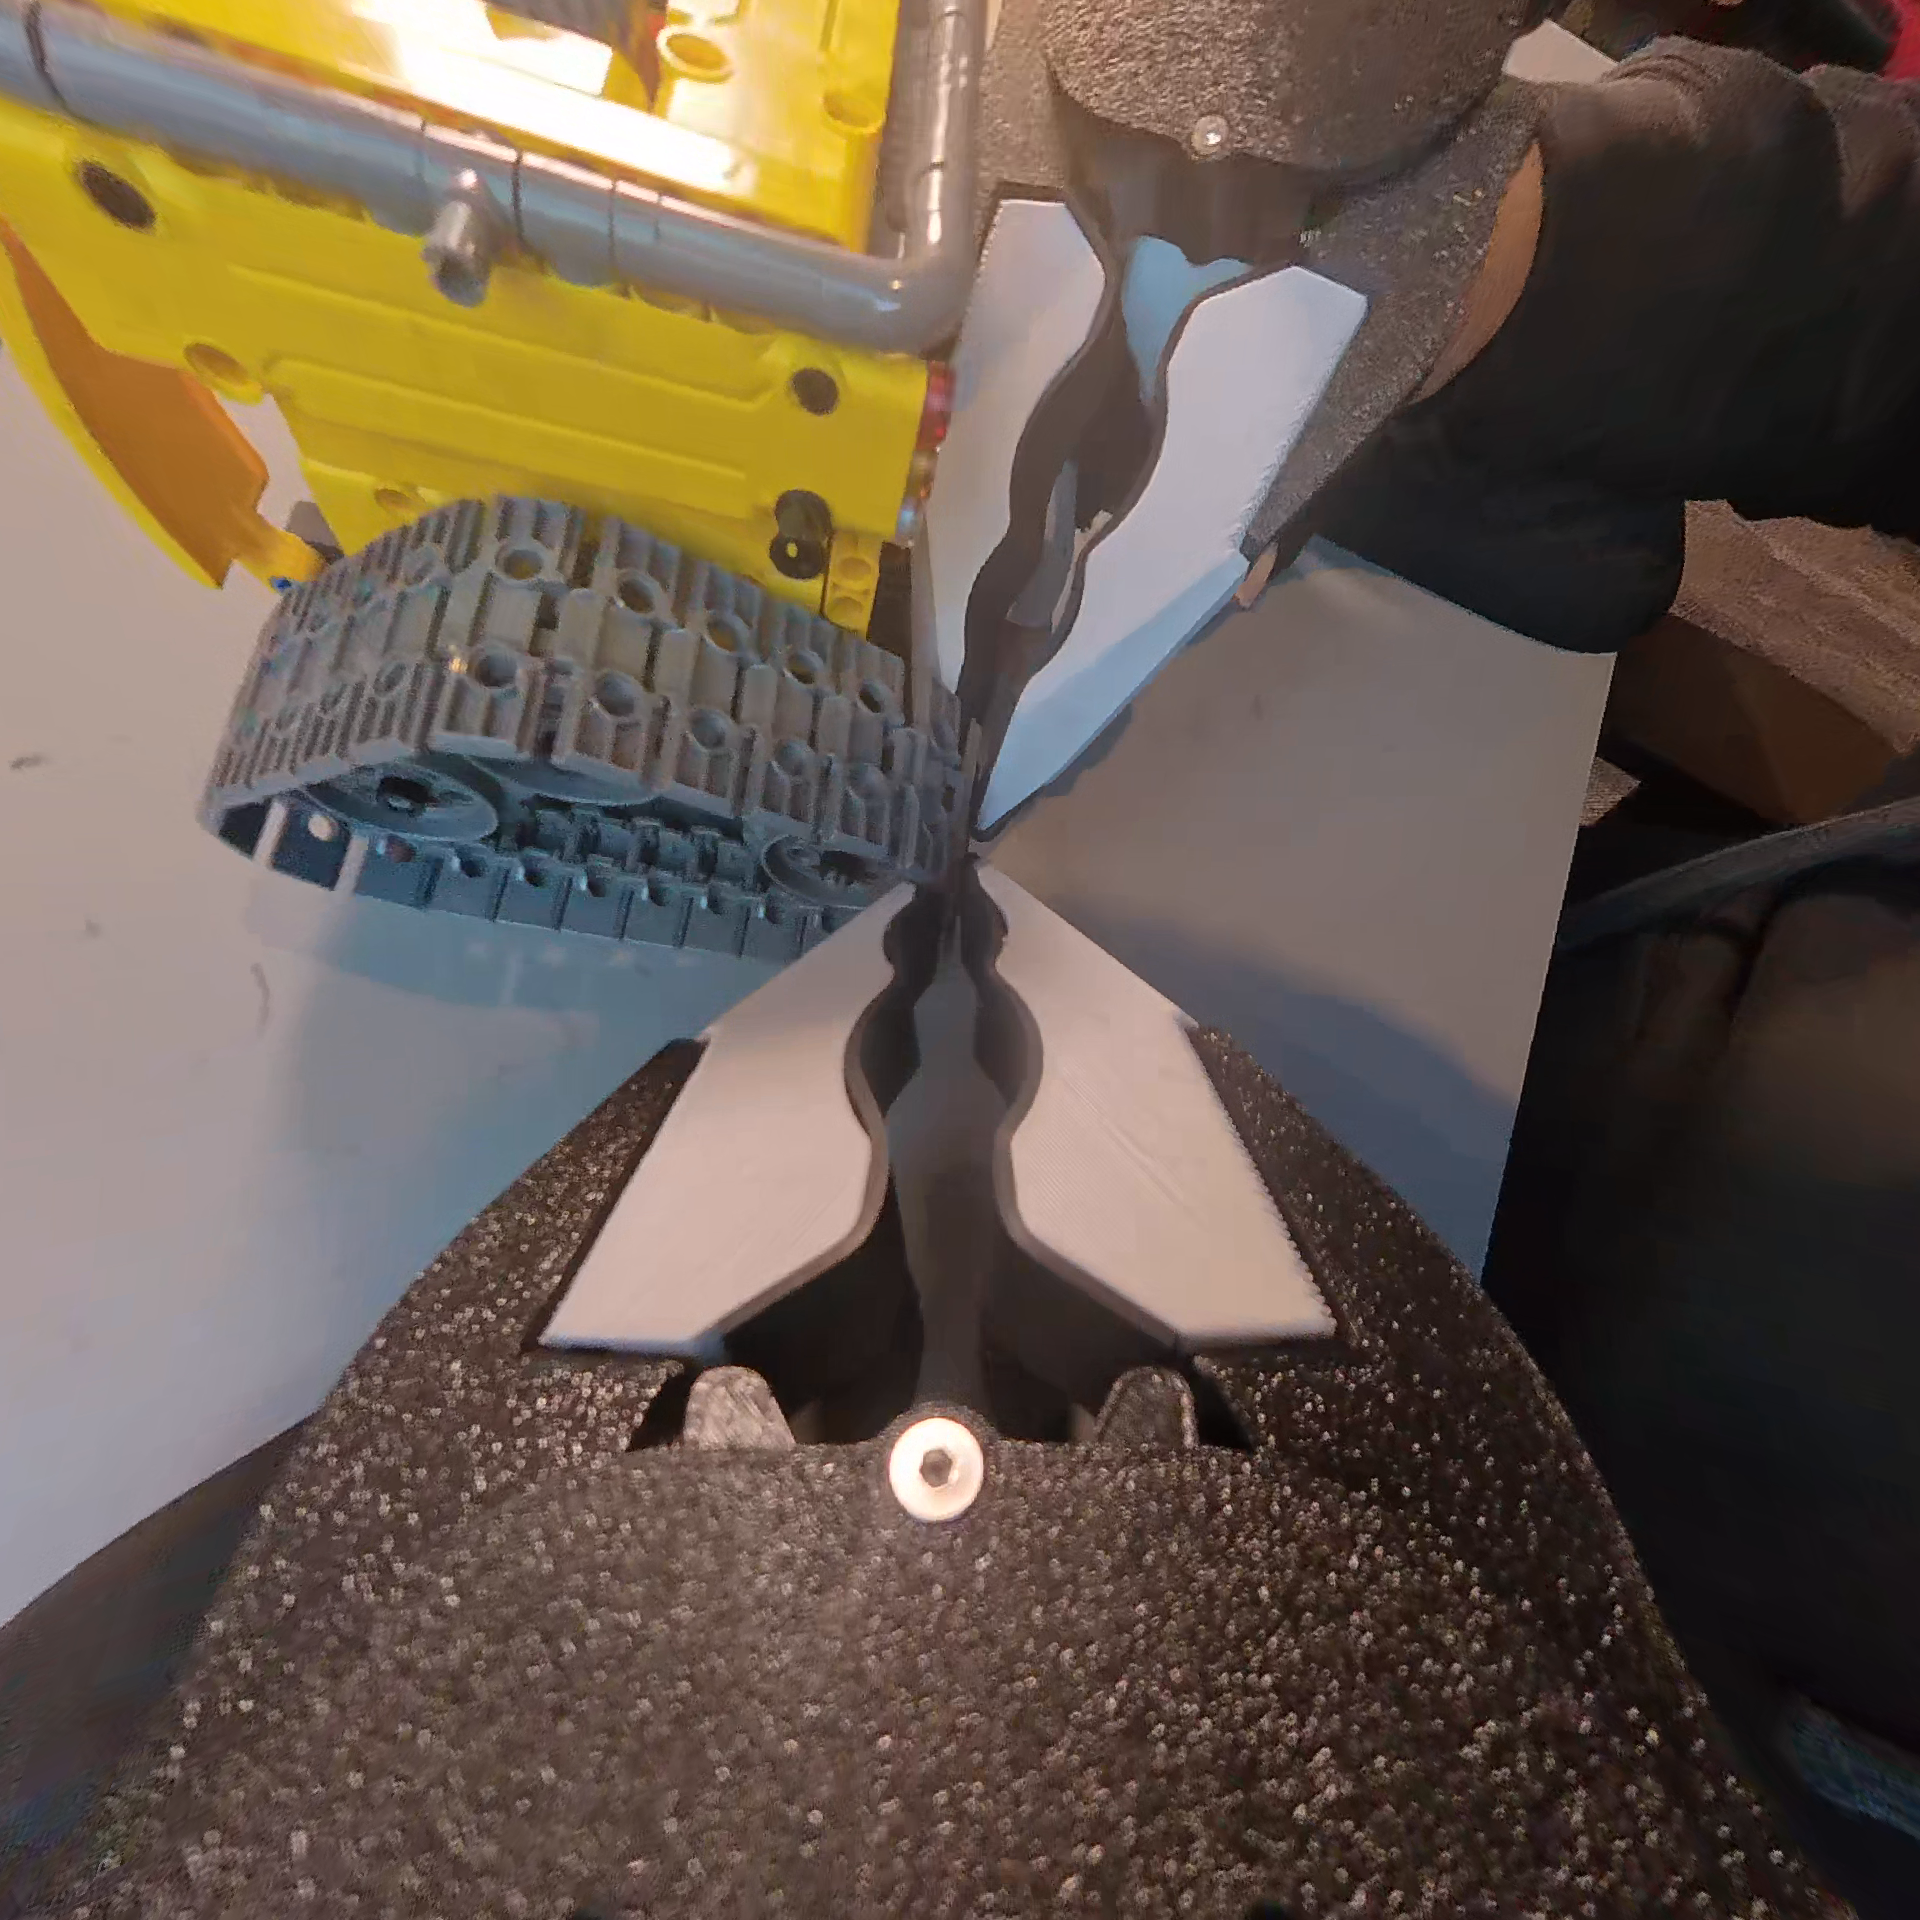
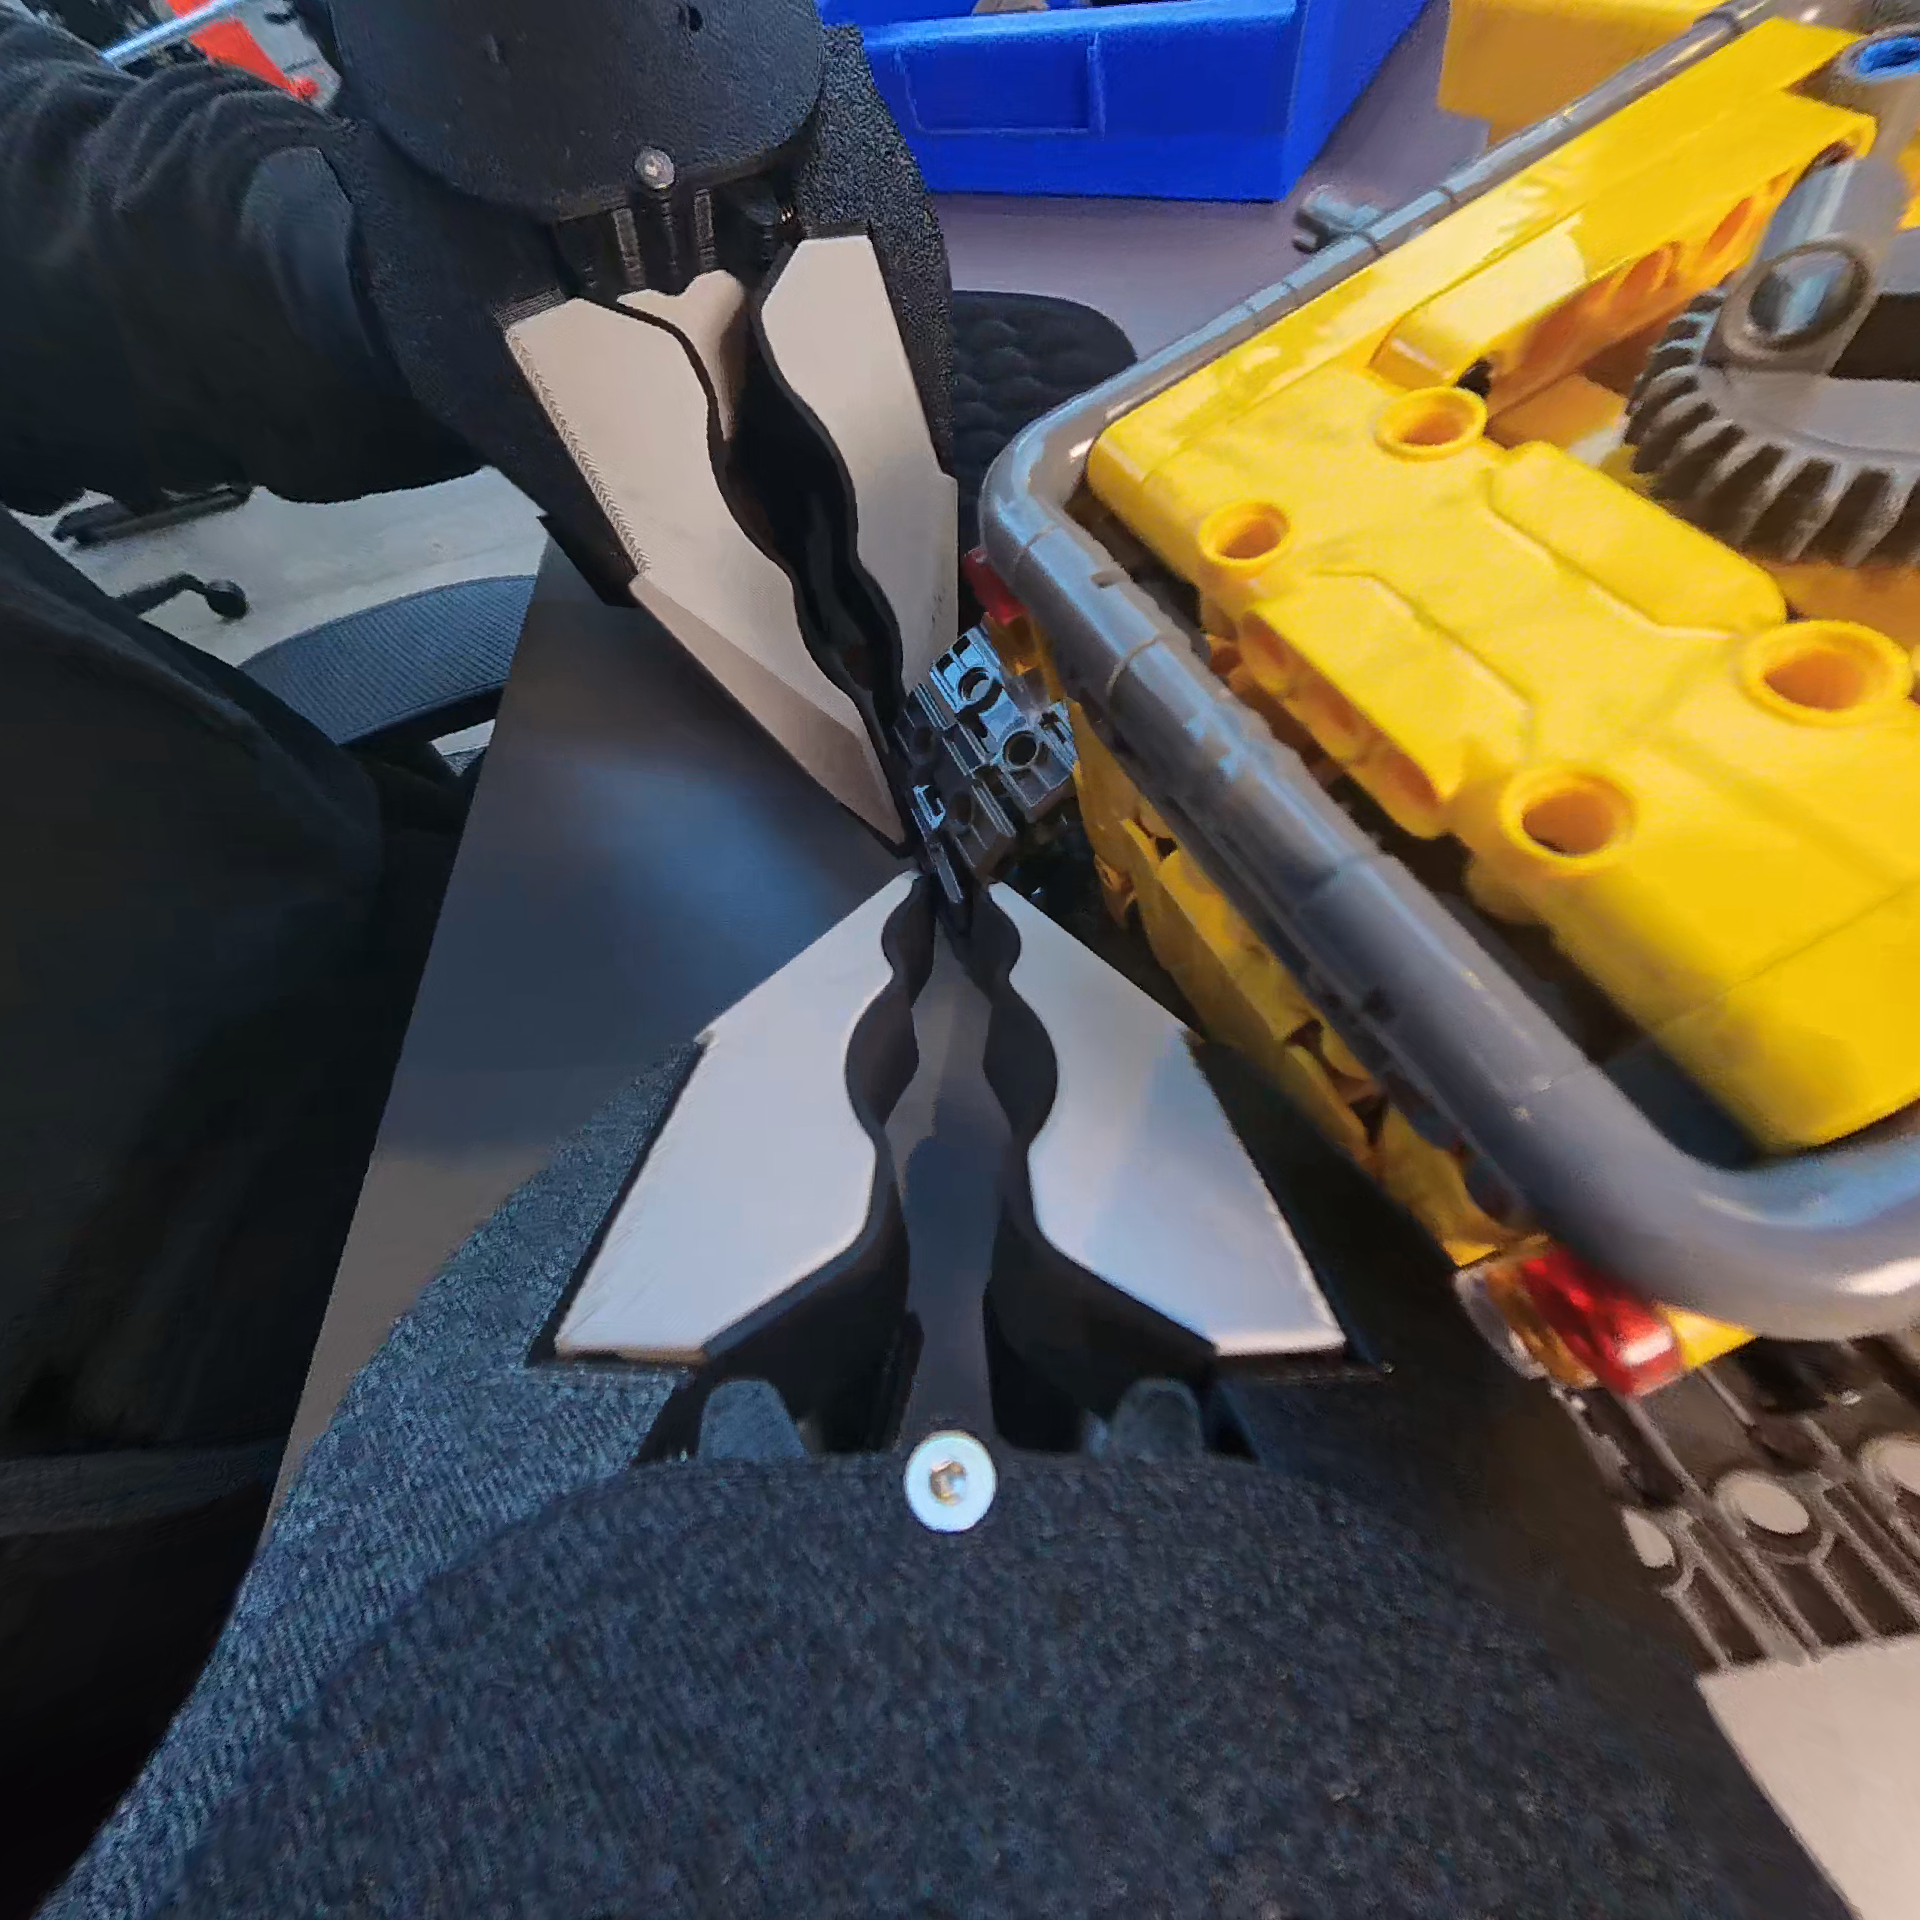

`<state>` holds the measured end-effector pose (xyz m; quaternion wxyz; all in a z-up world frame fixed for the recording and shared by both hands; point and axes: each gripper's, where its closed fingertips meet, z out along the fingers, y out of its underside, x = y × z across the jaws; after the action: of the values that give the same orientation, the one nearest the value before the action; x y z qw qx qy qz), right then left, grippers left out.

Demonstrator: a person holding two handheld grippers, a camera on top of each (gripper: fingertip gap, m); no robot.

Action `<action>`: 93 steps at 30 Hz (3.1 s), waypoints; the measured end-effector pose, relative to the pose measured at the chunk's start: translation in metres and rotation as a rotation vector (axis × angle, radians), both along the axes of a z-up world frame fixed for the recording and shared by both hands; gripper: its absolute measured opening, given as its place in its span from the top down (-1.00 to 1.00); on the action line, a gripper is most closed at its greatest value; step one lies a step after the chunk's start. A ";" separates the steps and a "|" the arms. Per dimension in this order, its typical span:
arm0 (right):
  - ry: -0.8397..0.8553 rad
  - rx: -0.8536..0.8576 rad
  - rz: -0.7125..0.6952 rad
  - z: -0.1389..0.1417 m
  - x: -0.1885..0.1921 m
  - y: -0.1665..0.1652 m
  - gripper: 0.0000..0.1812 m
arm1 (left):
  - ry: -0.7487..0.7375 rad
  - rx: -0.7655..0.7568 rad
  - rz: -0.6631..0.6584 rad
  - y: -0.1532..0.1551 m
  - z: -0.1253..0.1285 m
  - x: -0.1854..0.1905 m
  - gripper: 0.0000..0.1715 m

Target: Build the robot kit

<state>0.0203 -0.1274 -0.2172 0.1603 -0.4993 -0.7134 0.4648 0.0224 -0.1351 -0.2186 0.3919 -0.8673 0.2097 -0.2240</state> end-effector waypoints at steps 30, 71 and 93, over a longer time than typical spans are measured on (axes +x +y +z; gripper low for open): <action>-0.126 0.102 -0.182 -0.005 -0.020 0.030 0.91 | -0.181 -0.138 0.168 0.028 -0.004 -0.019 0.94; -0.065 0.073 -0.147 0.001 0.059 0.035 0.91 | 0.475 0.143 -0.319 0.097 -0.017 -0.017 0.52; -0.089 0.078 -0.732 0.004 0.059 0.039 0.86 | 0.561 0.210 -0.293 0.097 -0.018 -0.019 0.52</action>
<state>0.0791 -0.0879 -0.2134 0.3036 -0.7347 -0.5112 0.3267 0.0038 -0.0376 -0.2363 0.3700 -0.8105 0.4539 -0.0077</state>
